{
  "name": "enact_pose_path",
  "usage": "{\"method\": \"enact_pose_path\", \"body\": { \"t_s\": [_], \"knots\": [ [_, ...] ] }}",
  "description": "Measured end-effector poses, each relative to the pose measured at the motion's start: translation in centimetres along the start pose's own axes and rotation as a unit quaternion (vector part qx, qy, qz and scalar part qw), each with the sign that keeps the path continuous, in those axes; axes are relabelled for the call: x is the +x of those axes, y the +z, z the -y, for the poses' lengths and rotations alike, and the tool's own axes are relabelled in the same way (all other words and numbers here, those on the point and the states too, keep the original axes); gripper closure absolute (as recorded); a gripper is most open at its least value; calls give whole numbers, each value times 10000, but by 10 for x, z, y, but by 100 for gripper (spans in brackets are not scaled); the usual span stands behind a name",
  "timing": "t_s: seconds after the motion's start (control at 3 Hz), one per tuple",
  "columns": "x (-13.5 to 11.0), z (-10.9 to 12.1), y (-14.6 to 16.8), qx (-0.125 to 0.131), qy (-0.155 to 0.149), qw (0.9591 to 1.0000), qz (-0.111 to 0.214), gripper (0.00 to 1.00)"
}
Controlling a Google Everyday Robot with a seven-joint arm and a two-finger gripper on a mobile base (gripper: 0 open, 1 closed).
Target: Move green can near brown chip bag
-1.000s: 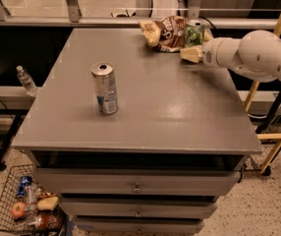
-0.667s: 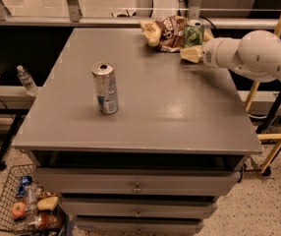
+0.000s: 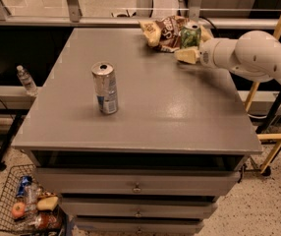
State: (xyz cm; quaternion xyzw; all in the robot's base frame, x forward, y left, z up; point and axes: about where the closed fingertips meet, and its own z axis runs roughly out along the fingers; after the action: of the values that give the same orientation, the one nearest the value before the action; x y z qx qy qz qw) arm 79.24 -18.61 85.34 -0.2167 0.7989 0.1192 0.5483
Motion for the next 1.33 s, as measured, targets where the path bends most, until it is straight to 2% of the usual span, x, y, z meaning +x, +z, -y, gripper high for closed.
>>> {"method": "enact_pose_path", "body": {
  "t_s": [0.67,1.0,1.33],
  "knots": [
    [0,-1,1,-12,-1,10000,-1,0],
    [-4,-1,-26,29,-101,9999,17,0],
    [-6,2,-67,205,-95,9997,29,0]
  ]
}}
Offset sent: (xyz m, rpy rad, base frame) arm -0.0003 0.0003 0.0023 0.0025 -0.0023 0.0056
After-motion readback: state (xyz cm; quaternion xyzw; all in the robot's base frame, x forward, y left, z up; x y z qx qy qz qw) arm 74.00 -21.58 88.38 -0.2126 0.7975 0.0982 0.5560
